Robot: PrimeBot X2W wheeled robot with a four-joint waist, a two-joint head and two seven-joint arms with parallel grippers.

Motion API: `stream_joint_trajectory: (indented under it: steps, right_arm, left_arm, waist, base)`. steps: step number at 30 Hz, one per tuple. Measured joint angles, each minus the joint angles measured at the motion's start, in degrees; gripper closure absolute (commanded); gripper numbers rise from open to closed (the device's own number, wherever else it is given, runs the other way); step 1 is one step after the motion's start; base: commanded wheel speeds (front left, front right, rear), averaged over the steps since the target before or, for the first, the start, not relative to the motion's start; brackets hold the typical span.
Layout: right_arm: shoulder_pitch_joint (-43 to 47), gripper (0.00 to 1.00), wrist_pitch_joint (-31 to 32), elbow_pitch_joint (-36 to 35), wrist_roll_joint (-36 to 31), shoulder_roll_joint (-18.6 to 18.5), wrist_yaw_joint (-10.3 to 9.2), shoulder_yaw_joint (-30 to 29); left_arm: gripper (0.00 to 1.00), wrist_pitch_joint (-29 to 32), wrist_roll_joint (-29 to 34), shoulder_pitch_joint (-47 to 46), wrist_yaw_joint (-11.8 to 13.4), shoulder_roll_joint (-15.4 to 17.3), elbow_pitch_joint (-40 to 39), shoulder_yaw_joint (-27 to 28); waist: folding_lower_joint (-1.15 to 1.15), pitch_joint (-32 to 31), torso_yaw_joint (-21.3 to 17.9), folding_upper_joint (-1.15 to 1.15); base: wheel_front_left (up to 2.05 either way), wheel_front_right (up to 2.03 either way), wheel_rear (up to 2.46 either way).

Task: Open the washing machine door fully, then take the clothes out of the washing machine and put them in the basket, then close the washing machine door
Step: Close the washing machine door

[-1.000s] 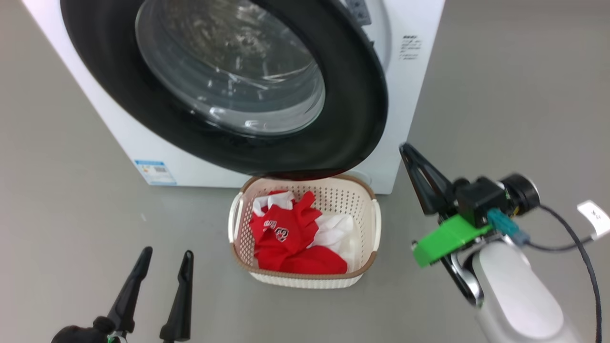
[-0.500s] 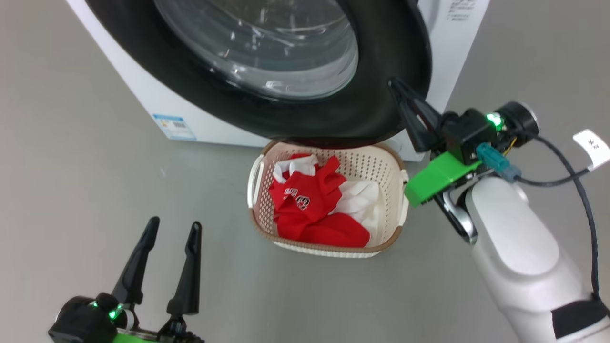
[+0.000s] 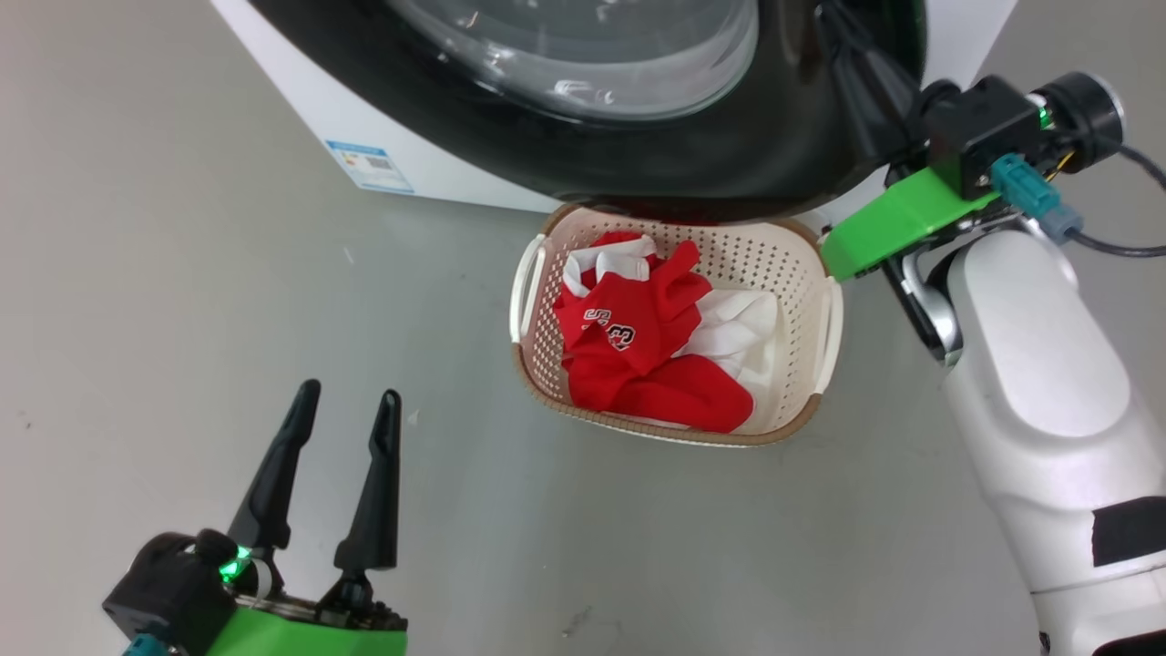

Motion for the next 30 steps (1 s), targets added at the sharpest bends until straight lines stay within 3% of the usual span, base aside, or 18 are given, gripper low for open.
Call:
stream_joint_trajectory:
  steps: [12,30]
  right_arm:
    - [-4.77,1.0,-0.03,1.36,-3.39,-1.33,0.15,-2.9]
    - [-16.8,1.0,-0.49,6.9,-8.91,-2.16,0.68,-1.45]
  left_arm:
    - [0.0,0.0,-0.03,-1.13,-0.41,-0.88,0.4,-0.41]
    - [0.0,-0.16,-0.65,-4.99,-0.43,-1.03,1.08,-1.91]
  waist:
    - [0.0,2.87,1.57,0.0]
    - [0.0,6.94,0.68,0.0]
  base:
    - [0.0,0.0,0.0]
    - [0.0,0.0,0.0]
